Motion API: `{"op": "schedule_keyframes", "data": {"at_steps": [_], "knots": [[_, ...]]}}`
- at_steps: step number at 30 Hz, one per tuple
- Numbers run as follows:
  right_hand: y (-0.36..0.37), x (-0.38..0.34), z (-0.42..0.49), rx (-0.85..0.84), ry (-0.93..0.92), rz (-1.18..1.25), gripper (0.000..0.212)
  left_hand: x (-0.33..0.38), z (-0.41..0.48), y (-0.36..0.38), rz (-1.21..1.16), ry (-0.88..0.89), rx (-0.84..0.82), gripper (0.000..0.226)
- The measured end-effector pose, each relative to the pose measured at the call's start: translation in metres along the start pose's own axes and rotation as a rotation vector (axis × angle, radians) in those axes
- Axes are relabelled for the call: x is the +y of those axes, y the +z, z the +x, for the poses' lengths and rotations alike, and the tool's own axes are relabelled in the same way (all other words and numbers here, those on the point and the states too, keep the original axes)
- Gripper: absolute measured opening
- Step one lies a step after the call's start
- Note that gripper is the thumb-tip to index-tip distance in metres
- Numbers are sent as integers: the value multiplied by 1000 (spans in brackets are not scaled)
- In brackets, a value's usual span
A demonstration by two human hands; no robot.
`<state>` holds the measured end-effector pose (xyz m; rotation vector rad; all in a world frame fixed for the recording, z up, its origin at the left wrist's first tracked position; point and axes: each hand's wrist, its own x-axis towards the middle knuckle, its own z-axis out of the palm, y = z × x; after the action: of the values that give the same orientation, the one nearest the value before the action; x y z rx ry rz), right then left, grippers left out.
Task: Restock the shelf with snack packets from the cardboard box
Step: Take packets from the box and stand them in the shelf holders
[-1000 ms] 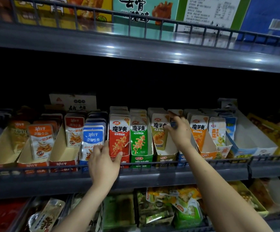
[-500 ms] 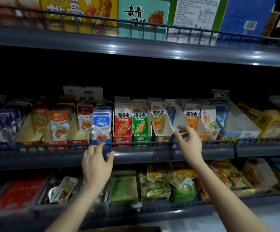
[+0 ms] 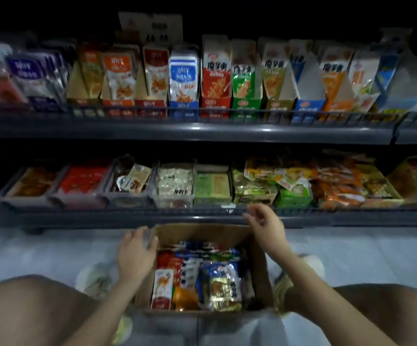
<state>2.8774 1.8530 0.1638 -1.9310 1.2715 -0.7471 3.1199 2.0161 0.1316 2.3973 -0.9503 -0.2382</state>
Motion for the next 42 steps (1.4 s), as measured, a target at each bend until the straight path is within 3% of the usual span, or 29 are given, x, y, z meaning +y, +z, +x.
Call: {"op": "schedule_keyframes", "data": {"at_steps": [7, 18, 31, 35, 39, 42], "knots": [[77, 73, -53, -215, 240, -33, 15, -73, -30, 47, 83, -85, -88, 34], [197, 132, -60, -381, 657, 59, 33, -117, -15, 106, 78, -71, -213, 58], [275, 140, -46, -206, 973, 296, 49, -115, -19, 127, 47, 4, -154, 62], [275, 141, -43, -175, 1028, 264, 25, -116, -20, 128, 70, -4, -153, 64], [261, 144, -46, -182, 1060, 378, 20, -116, -21, 126, 57, 19, -137, 64], [238, 143, -48, -167, 998, 333, 21, -118, -22, 125, 50, 82, -131, 63]]}}
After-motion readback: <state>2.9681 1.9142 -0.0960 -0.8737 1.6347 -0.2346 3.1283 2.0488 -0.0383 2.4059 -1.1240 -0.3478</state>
